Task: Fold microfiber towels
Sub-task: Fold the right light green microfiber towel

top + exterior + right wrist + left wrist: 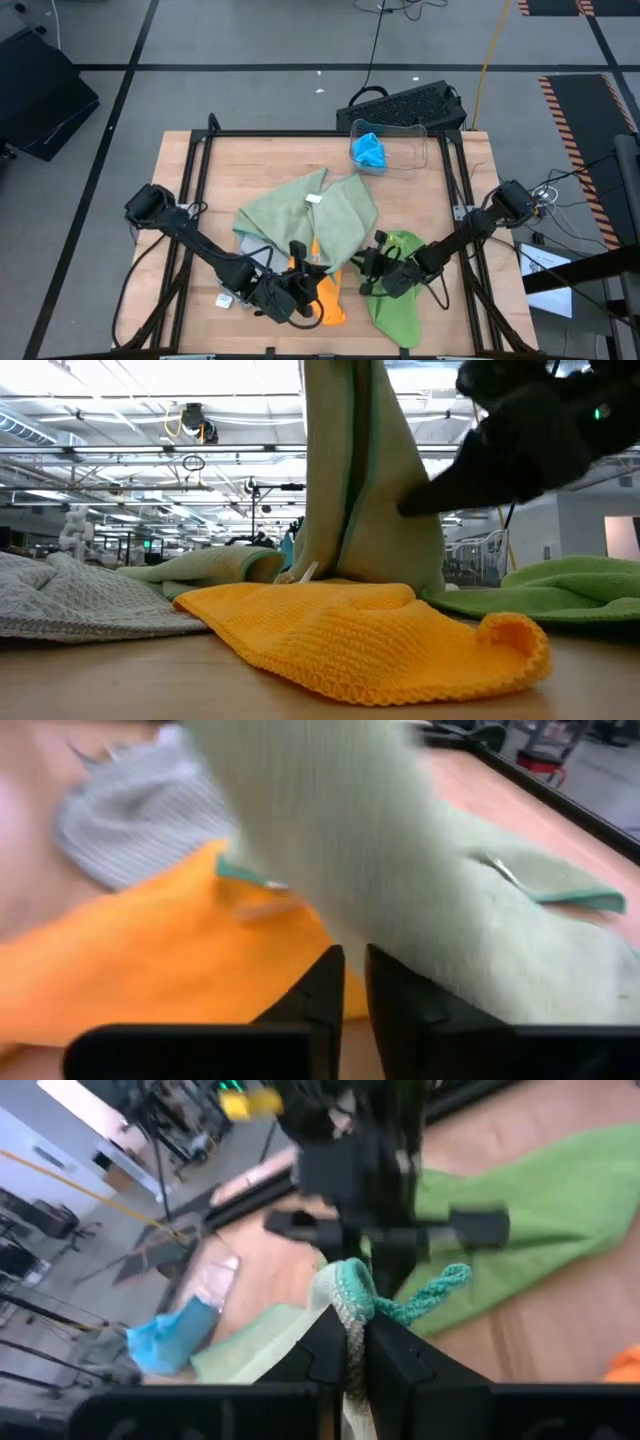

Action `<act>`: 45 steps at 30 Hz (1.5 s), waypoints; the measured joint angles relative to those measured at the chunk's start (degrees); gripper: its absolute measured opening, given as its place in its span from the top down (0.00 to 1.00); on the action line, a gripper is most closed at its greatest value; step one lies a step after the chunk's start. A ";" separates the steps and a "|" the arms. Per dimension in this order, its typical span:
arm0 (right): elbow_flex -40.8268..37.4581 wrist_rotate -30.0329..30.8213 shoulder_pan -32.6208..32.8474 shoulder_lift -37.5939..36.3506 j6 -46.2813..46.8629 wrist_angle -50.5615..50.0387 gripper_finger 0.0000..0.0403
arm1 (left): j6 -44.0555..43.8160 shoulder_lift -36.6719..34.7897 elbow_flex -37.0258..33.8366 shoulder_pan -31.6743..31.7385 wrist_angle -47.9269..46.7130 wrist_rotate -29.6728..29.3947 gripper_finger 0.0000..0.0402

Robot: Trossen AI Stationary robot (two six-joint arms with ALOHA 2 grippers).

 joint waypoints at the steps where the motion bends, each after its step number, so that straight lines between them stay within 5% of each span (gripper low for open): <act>1: 0.01 -0.02 0.04 -0.45 0.82 1.32 0.87 | -1.00 0.00 0.00 0.35 -0.45 1.05 0.92; 8: 0.04 -0.54 2.02 -1.03 -5.21 14.94 0.67 | -6.82 -0.02 0.00 4.21 -1.17 8.55 0.92; 13: 0.04 10.10 3.38 -1.03 -6.86 14.72 0.50 | -13.01 0.48 -0.04 6.87 -1.46 16.27 0.92; 19: 0.10 8.86 1.38 -1.03 -7.61 11.66 0.41 | -14.25 0.48 -0.04 6.13 2.30 20.80 0.92; 24: 0.10 12.57 0.63 -1.03 -6.45 4.11 0.50 | -12.03 0.48 -0.04 3.63 5.78 22.46 0.92; 29: 0.10 12.77 0.40 -1.20 -7.83 1.78 0.69 | -9.79 0.48 -0.04 1.10 7.64 21.49 0.92; 35: 0.08 0.65 0.40 -6.94 -13.41 -2.87 0.97 | -6.97 0.48 -0.04 -1.49 6.11 12.91 0.92; 41: 0.08 -13.04 0.83 -14.83 -4.89 -20.63 0.94 | -7.54 -0.20 -0.04 -2.43 2.21 4.26 0.92; 45: 0.08 -14.95 2.26 -17.12 3.71 -30.79 0.93 | -8.72 -1.78 -0.02 -2.82 -0.81 -2.92 0.92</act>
